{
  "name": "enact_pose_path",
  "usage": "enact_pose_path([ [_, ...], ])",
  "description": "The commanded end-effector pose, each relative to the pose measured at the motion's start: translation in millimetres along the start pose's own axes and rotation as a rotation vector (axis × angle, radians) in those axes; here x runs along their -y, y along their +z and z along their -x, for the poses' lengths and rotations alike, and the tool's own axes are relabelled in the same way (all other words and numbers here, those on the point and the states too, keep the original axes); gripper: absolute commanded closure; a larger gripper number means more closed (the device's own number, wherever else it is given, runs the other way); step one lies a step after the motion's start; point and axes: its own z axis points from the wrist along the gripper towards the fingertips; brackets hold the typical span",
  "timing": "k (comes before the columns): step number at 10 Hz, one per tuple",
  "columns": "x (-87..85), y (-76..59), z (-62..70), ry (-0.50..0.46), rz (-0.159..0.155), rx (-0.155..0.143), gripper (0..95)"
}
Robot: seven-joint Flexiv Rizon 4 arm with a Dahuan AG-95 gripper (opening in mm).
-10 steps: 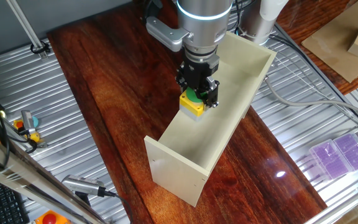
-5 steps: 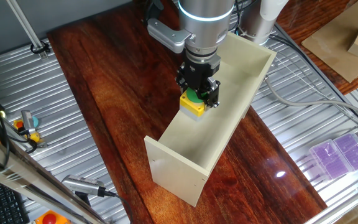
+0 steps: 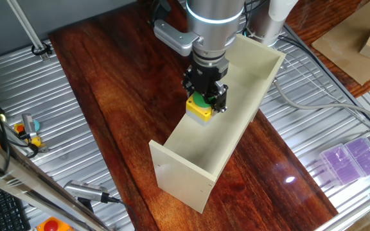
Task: Put the object on the shelf
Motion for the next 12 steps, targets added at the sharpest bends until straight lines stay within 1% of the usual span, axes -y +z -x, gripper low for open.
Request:
enact_pose_path([
  [1,0.5,0.5,-0.7,0.001,0.000,0.002,38.0],
  [12,0.4,0.5,-0.6,0.008,0.003,0.004,38.0],
])
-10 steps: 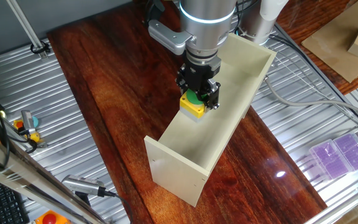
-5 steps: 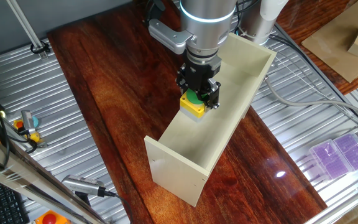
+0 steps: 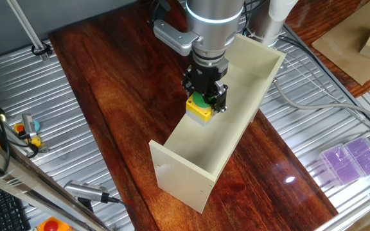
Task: Put the object on the shelf
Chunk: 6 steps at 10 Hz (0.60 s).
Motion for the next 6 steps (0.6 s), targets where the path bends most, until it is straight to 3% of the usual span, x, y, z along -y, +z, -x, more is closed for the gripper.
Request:
enact_pose_path([
  [1,0.2,0.5,0.1,0.005,-0.001,0.001,38.0],
  [2,0.2,0.4,0.1,0.005,-0.001,0.002,19.0],
  [6,-0.3,-1.5,0.1,0.002,0.005,0.007,19.0],
])
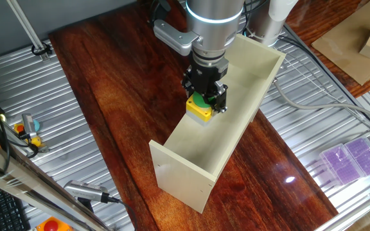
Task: Put the object on the shelf
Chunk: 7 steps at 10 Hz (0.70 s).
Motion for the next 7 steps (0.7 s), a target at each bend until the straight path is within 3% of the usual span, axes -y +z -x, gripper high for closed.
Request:
enact_pose_path([
  [1,-0.6,-2.1,-0.2,0.001,0.000,-0.002,19.0],
  [7,-11.9,-36.0,-0.1,0.007,0.004,-0.016,19.0],
])
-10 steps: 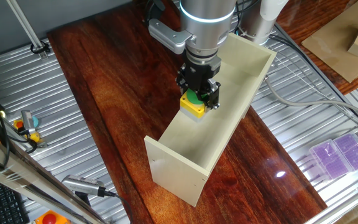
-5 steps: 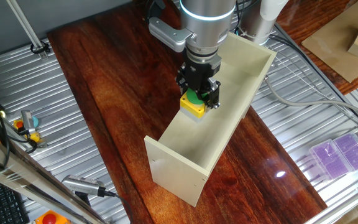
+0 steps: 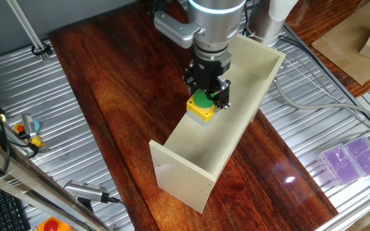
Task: Put the object on the shelf
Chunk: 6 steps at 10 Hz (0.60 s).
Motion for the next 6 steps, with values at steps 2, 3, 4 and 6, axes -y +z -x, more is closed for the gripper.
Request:
enact_pose_path([
  [2,0.5,-12.8,-1.8,-0.016,-0.001,-0.008,19.0],
  [3,7.1,-18.5,-0.8,-0.029,0.004,-0.014,19.0],
  [4,11.6,-22.6,0.2,-0.034,0.007,-0.022,19.0],
  [6,33.5,-35.6,4.9,-0.062,0.013,-0.045,38.0],
])
